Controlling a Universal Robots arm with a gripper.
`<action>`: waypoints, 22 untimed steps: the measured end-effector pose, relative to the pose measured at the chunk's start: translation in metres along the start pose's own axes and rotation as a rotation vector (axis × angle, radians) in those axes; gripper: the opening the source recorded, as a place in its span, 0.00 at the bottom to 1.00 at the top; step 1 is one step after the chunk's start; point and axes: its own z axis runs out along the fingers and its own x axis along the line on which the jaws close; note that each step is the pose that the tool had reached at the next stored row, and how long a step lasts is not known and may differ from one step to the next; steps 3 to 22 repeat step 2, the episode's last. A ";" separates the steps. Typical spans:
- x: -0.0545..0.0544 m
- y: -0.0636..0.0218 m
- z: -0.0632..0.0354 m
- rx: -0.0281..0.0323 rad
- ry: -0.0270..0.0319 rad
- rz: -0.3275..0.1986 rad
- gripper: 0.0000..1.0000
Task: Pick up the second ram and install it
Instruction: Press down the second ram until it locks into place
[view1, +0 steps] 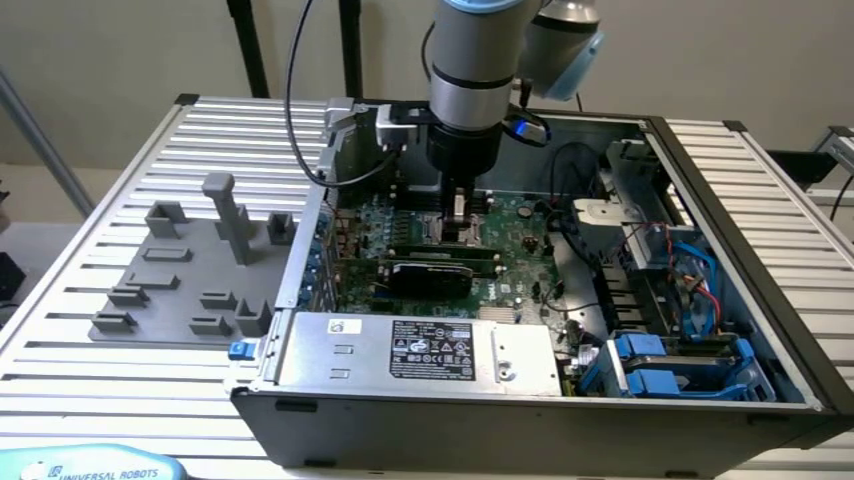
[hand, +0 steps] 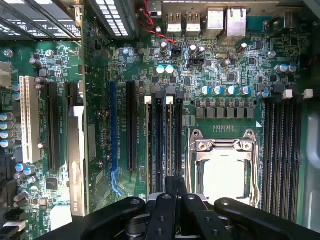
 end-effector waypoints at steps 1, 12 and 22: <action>0.000 0.0000 0.0000 0.0000 0.0000 0.000 0.11; 0.000 0.0000 0.0000 0.0000 0.0000 0.000 0.11; 0.000 0.0000 0.0000 0.0000 0.0000 0.000 0.11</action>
